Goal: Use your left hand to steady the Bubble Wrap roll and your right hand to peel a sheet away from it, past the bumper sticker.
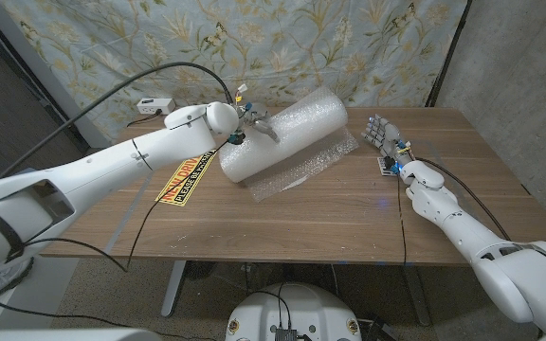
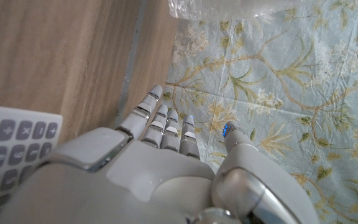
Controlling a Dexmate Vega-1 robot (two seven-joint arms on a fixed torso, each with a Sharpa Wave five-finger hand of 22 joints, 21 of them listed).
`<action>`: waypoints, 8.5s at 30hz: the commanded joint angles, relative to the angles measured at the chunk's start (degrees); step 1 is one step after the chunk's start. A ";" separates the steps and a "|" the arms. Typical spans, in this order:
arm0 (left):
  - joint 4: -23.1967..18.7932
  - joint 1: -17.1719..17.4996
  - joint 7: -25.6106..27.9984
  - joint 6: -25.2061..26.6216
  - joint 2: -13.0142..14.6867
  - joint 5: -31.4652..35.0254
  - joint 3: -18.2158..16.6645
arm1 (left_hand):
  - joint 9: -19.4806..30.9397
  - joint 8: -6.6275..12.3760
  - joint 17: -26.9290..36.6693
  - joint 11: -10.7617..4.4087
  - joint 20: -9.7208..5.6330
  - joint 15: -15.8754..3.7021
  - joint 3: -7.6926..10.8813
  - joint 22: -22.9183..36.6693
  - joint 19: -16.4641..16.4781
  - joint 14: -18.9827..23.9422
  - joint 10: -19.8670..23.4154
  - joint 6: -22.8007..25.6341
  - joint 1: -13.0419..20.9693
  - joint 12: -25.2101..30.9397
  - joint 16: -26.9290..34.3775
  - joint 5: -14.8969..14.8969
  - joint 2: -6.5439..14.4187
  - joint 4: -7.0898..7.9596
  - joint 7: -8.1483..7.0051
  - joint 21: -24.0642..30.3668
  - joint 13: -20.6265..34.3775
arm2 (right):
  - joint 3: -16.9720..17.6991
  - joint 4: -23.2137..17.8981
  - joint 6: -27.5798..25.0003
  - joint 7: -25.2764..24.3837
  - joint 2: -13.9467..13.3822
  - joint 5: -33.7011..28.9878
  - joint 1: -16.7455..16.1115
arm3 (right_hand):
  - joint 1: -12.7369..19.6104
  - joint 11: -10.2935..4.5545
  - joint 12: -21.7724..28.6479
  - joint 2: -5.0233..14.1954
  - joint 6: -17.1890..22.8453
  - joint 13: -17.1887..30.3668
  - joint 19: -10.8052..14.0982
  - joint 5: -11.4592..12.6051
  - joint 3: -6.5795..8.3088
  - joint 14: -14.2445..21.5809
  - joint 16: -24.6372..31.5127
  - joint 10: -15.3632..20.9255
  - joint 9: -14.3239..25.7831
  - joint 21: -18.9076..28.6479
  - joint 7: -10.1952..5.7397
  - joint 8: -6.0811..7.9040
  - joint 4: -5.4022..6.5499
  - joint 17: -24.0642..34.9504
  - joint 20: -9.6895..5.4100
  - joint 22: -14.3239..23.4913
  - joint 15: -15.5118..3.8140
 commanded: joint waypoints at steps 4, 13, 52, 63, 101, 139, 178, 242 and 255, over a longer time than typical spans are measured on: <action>0.37 1.69 5.56 -1.85 -1.15 -3.23 -2.78 | 0.07 -0.23 0.16 0.22 0.47 0.13 0.72 0.18 -0.31 0.28 0.36 0.26 -0.46 -0.22 -0.25 0.50 0.48 0.73 0.43 0.50 0.32 | 0.29 -3.45 -1.46 -0.52 -1.99 0.31 -1.72 | 0.43 0.24 0.27 0.52 -0.26 0.30 0.14 0.07 0.35 -0.16 0.22 -0.32 0.31 0.30 0.28 0.34 -0.17 0.27 0.34 0.10 0.48; 0.46 4.53 8.55 -3.21 -1.95 -7.74 -6.65 | 0.10 -0.29 0.16 0.27 0.48 0.20 0.87 0.19 -0.39 0.40 0.54 0.57 -0.60 -0.32 -0.39 0.61 0.60 0.76 0.65 0.71 0.54 | 0.48 -6.66 -2.97 -1.27 -3.59 0.10 -3.27 | 0.45 0.20 0.30 0.51 -0.29 0.30 0.10 0.07 0.36 -0.19 0.22 -0.31 0.31 0.28 0.23 0.35 -0.20 0.27 0.45 0.10 0.51; 3.89 16.09 18.64 -14.17 -6.96 -24.59 -22.10 | 0.19 -0.82 0.81 0.64 0.69 0.34 1.10 0.29 -1.27 0.56 0.83 1.09 -0.33 -0.82 -0.21 1.03 0.86 0.42 1.10 1.41 1.40 | -0.30 -7.73 -4.27 0.07 -5.03 -1.00 -2.28 | 0.52 0.18 0.31 0.50 -0.32 0.30 -0.01 0.07 0.42 -0.28 0.27 -0.47 0.30 0.26 0.25 0.39 -0.29 0.27 0.45 0.11 0.59; 7.20 18.77 14.81 -19.06 -9.02 -32.40 -26.81 | 0.22 -1.32 0.96 0.61 0.85 0.57 1.09 0.35 -2.19 -0.04 0.57 0.60 -0.53 -1.09 -0.52 1.22 0.82 0.53 1.11 1.49 1.76 | -0.75 -9.52 -5.47 0.61 -6.11 -1.34 -2.85 | 0.68 0.15 0.34 0.54 -0.39 0.29 -0.02 0.10 0.52 -0.30 0.26 -0.44 0.30 0.25 0.23 0.37 -0.42 0.23 0.41 0.11 0.55; 14.25 24.55 10.38 -20.15 -15.18 -50.96 -34.75 | 0.36 -1.94 1.47 0.80 1.13 0.89 1.32 0.48 -3.06 -0.25 0.61 0.79 -0.30 -1.46 -0.58 1.76 1.07 0.41 1.23 2.27 2.68 | 1.57 -24.21 -11.12 2.71 -17.27 -1.47 -8.89 | 1.46 0.48 0.56 -0.47 0.74 0.28 -0.55 0.08 0.48 -0.49 -0.01 0.00 0.30 0.10 0.99 0.82 -1.59 -0.24 0.90 0.10 0.98; 25.88 20.79 3.70 -17.16 -19.13 -58.89 -33.21 | 0.48 -2.37 1.84 0.75 1.20 0.84 1.51 0.56 -3.60 0.05 0.95 1.30 -0.20 -1.69 -0.55 2.24 1.09 0.32 1.35 3.15 3.49 | -0.55 -39.06 -27.78 13.53 -24.79 0.10 -3.66 | 2.67 8.43 0.42 -8.86 -3.30 0.90 -2.04 0.70 -2.94 -0.21 -1.26 -0.23 0.39 -0.22 9.00 -0.22 -6.71 -2.25 8.20 0.07 9.09; 30.12 19.38 0.04 -17.26 -21.67 -60.58 -31.05 | 0.59 -2.90 2.26 0.85 1.39 0.98 1.72 0.61 -3.97 0.31 1.16 1.54 0.10 -1.87 -0.52 2.76 1.15 0.24 1.50 4.12 4.29 | -10.81 -38.95 -39.91 16.37 -24.04 -6.55 8.66 | 8.82 8.62 4.49 -7.60 -9.28 5.03 1.22 1.18 -1.95 4.55 1.35 0.46 0.81 0.99 9.93 0.25 -7.23 -0.20 7.95 0.25 7.21; 40.09 17.72 -15.17 -19.83 -24.21 -63.73 -29.95 | -0.29 -8.80 -1.45 10.59 6.26 13.85 -2.07 -0.30 -15.83 -18.91 -19.46 -21.10 -9.67 -13.74 -11.79 -0.03 -0.25 2.88 1.94 1.74 2.70 | -6.98 -52.41 -46.70 9.18 -31.30 -7.66 4.55 | 25.70 -2.27 25.04 -2.86 24.39 10.49 35.76 0.13 -0.44 41.60 12.82 31.39 0.99 13.16 3.66 5.31 -7.25 5.03 -6.52 0.70 -7.96; 45.36 16.41 -17.66 -21.08 -26.44 -64.35 -29.76 | -0.34 -8.55 -1.63 10.39 6.27 13.90 -2.16 -0.32 -15.77 -19.05 -19.56 -21.14 -9.96 -13.87 -12.01 -0.24 -0.12 2.81 1.49 1.74 2.44 | -5.76 -56.02 -49.89 9.18 -33.43 -7.44 5.22 | 28.13 -3.96 27.01 -2.18 29.02 10.58 39.79 0.36 0.45 47.10 14.34 36.02 1.01 15.14 3.18 5.95 -7.84 5.57 -7.90 0.76 -10.42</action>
